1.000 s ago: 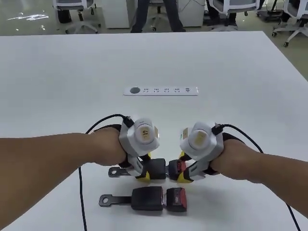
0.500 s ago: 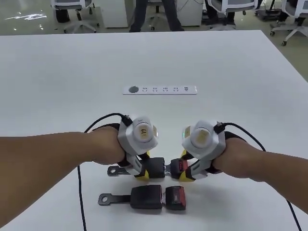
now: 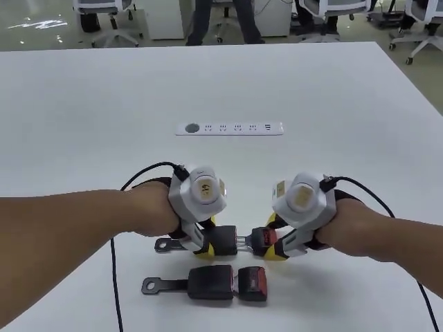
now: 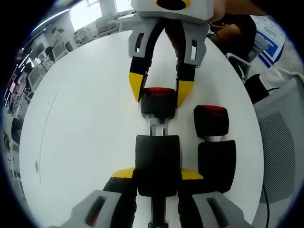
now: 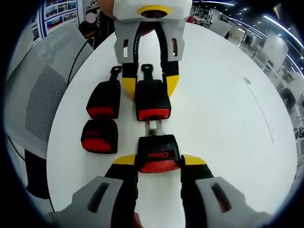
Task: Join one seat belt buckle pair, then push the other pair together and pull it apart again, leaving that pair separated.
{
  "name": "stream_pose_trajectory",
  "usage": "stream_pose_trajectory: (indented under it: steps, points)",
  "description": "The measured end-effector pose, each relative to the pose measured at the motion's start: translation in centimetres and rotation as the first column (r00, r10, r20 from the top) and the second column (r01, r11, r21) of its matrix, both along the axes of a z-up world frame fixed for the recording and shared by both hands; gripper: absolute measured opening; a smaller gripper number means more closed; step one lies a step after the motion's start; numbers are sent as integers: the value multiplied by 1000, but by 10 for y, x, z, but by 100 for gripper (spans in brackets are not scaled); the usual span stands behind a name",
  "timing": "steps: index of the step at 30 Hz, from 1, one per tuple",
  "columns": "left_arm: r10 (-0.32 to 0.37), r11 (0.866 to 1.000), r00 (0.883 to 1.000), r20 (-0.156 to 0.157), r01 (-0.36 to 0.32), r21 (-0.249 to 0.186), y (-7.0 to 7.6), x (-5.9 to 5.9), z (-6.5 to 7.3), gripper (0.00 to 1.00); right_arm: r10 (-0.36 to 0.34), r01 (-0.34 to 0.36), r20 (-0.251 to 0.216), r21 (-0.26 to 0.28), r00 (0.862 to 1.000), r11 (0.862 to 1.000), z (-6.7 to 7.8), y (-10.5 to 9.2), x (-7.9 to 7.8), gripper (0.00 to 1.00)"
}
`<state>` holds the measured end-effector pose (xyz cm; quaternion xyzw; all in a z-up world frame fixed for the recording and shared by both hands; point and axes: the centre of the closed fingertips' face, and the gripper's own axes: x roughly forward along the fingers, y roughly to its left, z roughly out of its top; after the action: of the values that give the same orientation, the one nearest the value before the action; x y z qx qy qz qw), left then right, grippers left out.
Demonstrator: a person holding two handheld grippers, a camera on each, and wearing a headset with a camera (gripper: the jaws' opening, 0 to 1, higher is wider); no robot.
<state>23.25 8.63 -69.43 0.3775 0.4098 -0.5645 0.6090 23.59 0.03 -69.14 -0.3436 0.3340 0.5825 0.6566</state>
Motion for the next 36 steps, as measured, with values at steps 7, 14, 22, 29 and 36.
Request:
stream_pose_trajectory:
  steps: [7, 14, 22, 29, 36]
  points:
    - [-3, 1000, 1000, 0, 3, 3, 1, 0, -1, 33, -14, 14, 9, -13, 1000, 1000, 1, -19, -1, 33]
    - [-3, 1000, 1000, -1, 3, 0, 2, 1, -1, 33, -42, 42, 8, -34, 999, 999, -1, -46, 0, 33]
    - [-1, 1000, 1000, 0, 1, 0, 1, 0, -1, 33, -74, 74, 4, -56, 997, 996, -1, -75, 1, 33]
    - [-3, 1000, 1000, 2, 3, 3, 1, -1, 0, 33, -78, 77, -11, -77, 997, 994, -4, -100, -2, 33]
    - [4, 1000, 1000, 2, -4, -6, 1, -2, 1, 33, -100, 98, -14, -97, 995, 990, -3, -121, -3, 33]
